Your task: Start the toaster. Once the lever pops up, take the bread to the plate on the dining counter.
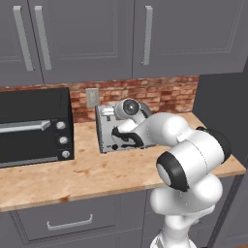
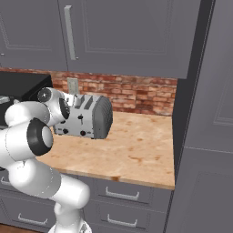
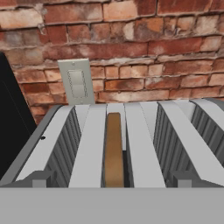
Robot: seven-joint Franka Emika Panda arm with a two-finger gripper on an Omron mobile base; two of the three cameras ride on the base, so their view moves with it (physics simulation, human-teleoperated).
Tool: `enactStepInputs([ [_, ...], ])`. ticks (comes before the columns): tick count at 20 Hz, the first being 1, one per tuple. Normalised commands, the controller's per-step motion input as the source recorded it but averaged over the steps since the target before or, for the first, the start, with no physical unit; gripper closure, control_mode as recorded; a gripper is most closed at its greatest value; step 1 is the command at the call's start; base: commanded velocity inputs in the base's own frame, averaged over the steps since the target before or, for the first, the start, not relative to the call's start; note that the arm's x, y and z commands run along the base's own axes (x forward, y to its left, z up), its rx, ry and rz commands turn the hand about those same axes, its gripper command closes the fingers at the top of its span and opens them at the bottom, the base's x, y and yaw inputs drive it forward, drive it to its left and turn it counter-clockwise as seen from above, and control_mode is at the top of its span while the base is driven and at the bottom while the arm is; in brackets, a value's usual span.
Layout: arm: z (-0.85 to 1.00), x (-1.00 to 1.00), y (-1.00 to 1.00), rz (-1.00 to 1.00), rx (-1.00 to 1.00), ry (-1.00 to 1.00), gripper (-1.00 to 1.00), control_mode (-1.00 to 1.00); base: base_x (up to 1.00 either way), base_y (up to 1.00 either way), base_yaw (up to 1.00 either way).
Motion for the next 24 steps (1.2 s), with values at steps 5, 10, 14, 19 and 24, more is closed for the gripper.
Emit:
enactStepInputs([
  [5, 0.0, 0.0, 0.0, 0.0, 0.0, 0.0, -1.0, -1.0, 0.0, 0.0, 0.0],
  [10, 0.0, 0.0, 0.0, 0.0, 0.0, 0.0, -1.0, -1.0, 0.0, 0.0, 0.0],
  [14, 0.0, 0.0, 0.0, 0.0, 0.0, 0.0, -1.0, -1.0, 0.0, 0.0, 0.0],
  [19, 0.0, 0.0, 0.0, 0.0, 0.0, 0.0, -1.0, -1.0, 0.0, 0.0, 0.0],
  [24, 0.0, 0.0, 0.0, 0.0, 0.0, 0.0, -1.0, -1.0, 0.0, 0.0, 0.0],
])
